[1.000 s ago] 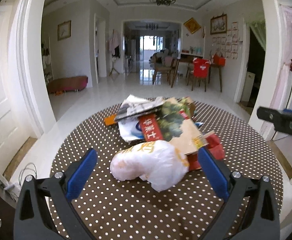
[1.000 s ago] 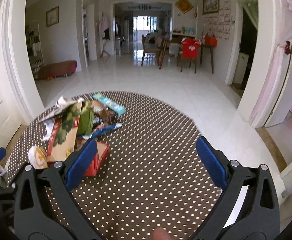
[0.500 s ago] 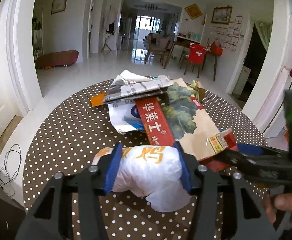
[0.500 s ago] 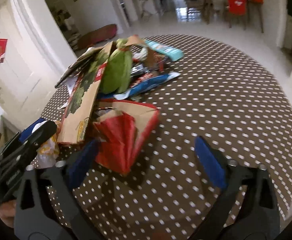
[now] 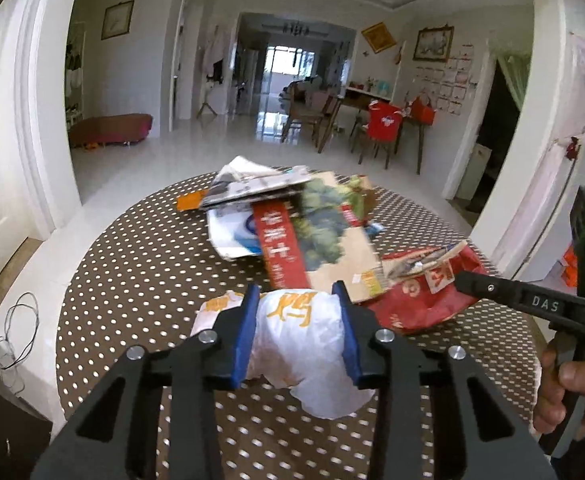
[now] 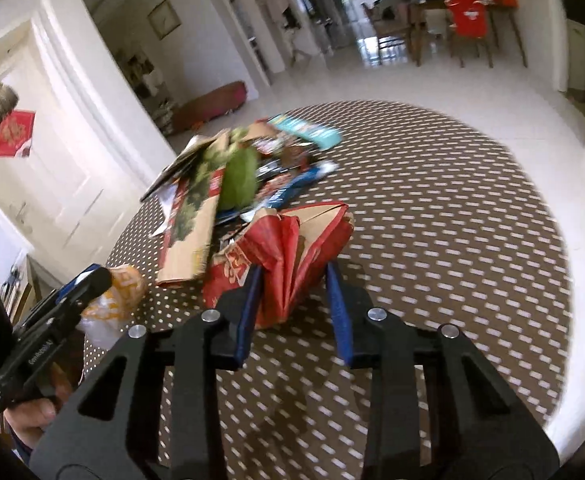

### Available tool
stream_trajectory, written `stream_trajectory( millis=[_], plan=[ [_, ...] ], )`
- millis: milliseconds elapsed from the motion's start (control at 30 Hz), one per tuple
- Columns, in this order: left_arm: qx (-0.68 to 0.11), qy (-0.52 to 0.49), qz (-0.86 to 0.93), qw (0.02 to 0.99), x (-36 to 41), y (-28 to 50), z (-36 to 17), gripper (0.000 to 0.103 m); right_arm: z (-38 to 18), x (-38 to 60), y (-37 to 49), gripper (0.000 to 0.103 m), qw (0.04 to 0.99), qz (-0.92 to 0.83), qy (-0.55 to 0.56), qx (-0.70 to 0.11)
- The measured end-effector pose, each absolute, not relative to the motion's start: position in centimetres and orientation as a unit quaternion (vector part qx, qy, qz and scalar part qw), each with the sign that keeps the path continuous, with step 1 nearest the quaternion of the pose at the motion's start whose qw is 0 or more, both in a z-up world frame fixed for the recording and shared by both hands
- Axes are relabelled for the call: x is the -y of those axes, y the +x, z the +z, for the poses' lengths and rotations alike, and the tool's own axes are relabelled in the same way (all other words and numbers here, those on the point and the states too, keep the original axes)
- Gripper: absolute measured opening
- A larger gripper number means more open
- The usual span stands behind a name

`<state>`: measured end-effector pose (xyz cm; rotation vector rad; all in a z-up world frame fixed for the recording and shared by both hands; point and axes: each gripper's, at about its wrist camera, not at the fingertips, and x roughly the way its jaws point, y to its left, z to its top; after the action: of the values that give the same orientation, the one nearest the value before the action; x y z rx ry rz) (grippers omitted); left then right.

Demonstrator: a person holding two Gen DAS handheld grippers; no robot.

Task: Collect trash
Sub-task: 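Grasp the white plastic bag with the left tool while the right tool grasps the red snack bag, then carry both bags to the blue bin and open both tools to drop them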

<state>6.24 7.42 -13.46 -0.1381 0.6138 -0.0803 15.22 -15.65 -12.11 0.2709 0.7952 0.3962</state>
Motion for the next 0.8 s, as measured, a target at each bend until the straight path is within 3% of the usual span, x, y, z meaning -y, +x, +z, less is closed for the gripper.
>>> stream_trajectory(
  millis=[800],
  plan=[
    [-0.253, -0.057, -0.156, 0.953, 2.3, 5.7, -9.0, 0.033, -11.2, 27.7, 10.2, 0.023, 0.906, 0.142, 0.220, -0.333]
  ],
)
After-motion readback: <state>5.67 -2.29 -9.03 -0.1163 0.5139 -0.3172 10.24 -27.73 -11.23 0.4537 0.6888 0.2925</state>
